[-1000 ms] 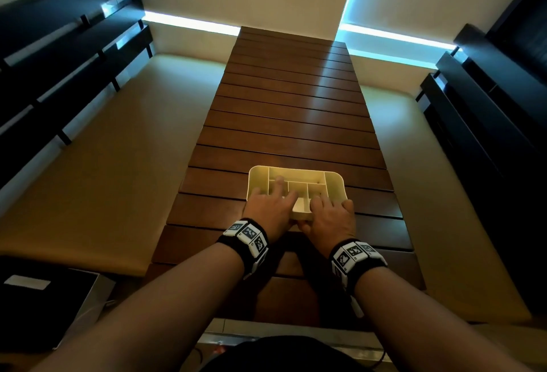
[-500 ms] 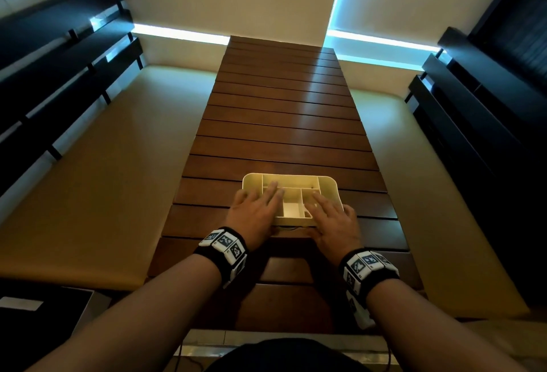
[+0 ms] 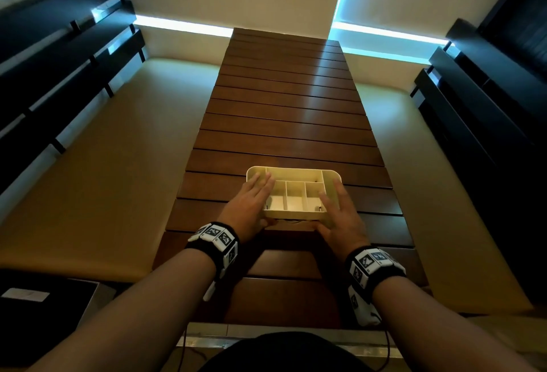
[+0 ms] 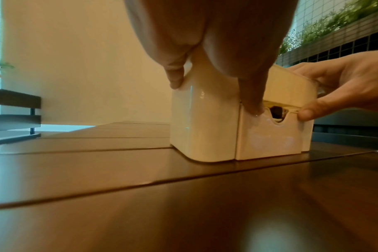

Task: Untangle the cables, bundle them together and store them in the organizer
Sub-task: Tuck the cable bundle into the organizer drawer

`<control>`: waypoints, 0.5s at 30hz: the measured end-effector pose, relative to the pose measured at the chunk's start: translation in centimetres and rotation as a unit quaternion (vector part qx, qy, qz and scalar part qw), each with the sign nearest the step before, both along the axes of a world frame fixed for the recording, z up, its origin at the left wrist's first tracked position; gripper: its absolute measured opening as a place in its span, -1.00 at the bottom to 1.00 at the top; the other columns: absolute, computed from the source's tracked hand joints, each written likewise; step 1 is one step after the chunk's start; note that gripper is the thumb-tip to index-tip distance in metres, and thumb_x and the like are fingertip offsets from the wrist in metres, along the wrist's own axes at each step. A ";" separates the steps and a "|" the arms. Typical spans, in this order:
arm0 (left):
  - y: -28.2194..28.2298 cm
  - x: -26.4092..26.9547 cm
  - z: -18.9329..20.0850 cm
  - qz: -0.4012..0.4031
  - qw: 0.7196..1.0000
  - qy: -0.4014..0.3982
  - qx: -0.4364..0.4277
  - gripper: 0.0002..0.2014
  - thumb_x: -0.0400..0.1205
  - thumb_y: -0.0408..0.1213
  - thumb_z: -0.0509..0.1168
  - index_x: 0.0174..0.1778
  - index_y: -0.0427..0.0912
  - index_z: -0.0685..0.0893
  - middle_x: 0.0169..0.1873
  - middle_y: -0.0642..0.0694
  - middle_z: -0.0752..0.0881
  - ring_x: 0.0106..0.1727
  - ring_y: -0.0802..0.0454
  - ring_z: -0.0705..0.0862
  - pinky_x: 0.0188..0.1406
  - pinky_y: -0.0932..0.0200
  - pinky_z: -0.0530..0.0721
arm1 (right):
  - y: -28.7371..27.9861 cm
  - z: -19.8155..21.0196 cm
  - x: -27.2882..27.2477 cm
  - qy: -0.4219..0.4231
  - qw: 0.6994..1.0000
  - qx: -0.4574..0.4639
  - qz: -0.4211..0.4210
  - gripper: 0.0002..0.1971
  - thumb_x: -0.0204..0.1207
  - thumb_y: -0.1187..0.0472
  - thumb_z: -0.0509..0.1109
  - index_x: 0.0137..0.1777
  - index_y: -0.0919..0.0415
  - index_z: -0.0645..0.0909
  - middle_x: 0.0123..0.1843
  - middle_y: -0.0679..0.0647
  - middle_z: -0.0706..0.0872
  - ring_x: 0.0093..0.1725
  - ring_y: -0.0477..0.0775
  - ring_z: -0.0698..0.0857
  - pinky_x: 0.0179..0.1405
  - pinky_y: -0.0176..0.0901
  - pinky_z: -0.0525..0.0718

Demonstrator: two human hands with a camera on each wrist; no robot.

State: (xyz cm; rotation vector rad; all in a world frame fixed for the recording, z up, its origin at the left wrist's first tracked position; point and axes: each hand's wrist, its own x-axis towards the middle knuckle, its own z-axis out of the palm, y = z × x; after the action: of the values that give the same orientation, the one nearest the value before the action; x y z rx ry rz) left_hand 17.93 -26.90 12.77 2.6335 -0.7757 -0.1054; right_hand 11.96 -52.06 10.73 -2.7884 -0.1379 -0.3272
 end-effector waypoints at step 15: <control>0.1 0.9 -0.1 -0.026 0.999 -0.029 0.004 0.00 0.55 -0.02 0.48 0.75 -0.16 -0.02 0.75 -0.09 0.03 0.75 -0.04 -0.01 0.69 -0.02 0.04 | -1.2 -0.4 1.1 -0.064 0.989 -0.116 0.066 -0.37 0.38 0.00 0.59 0.44 0.11 0.54 0.64 0.14 0.44 0.42 0.31 0.62 0.18 0.26 0.74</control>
State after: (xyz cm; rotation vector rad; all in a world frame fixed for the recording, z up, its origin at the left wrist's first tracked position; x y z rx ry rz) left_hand 18.87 -26.79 12.62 2.6344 -0.8651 -0.0478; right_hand 13.07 -53.23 10.29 -2.9666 -0.4134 -0.4847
